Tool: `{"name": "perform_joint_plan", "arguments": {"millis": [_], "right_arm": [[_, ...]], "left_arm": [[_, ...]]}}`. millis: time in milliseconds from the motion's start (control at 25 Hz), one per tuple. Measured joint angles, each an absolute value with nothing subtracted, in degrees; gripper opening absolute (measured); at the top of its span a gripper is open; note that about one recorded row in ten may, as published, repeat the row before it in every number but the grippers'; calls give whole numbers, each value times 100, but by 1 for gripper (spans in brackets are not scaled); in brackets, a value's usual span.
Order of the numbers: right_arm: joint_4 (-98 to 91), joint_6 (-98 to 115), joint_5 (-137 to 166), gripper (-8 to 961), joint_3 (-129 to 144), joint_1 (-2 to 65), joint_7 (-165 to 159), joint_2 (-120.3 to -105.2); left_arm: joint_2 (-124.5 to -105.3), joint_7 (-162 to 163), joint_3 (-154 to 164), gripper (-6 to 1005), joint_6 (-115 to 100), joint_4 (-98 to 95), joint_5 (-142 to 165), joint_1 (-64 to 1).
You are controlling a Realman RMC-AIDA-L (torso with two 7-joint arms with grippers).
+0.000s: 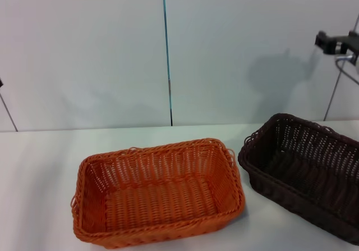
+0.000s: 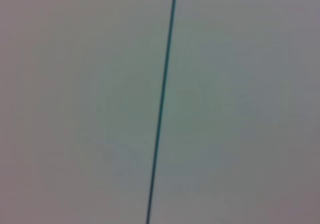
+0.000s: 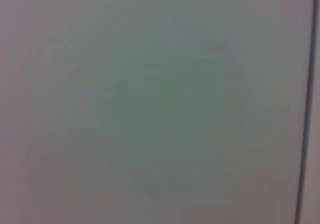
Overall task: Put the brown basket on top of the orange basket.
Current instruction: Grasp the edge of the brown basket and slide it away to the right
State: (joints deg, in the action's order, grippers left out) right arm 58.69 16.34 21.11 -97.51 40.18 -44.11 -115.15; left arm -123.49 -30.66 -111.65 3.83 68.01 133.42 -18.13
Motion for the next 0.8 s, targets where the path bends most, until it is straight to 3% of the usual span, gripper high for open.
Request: {"name": "perform_joint_plan", "arguments": {"millis": [160, 440, 800], "right_arm": [[6163, 2958, 430, 679, -9875, 4308, -2497, -11582], [7873, 5616, -238, 680, -9949, 4281, -1060, -11858], [8307, 7589, -206, 681, -9999, 4121, -660, -11869]], "left_arm": [[-12339, -3222, -11512, 908, 782, 6723, 13348, -1811], [-12268, -3616, -12018, 908, 1509, 6704, 13351, -1733], [-12316, -3791, -12045, 908, 1904, 6878, 13218, -1383]]}}
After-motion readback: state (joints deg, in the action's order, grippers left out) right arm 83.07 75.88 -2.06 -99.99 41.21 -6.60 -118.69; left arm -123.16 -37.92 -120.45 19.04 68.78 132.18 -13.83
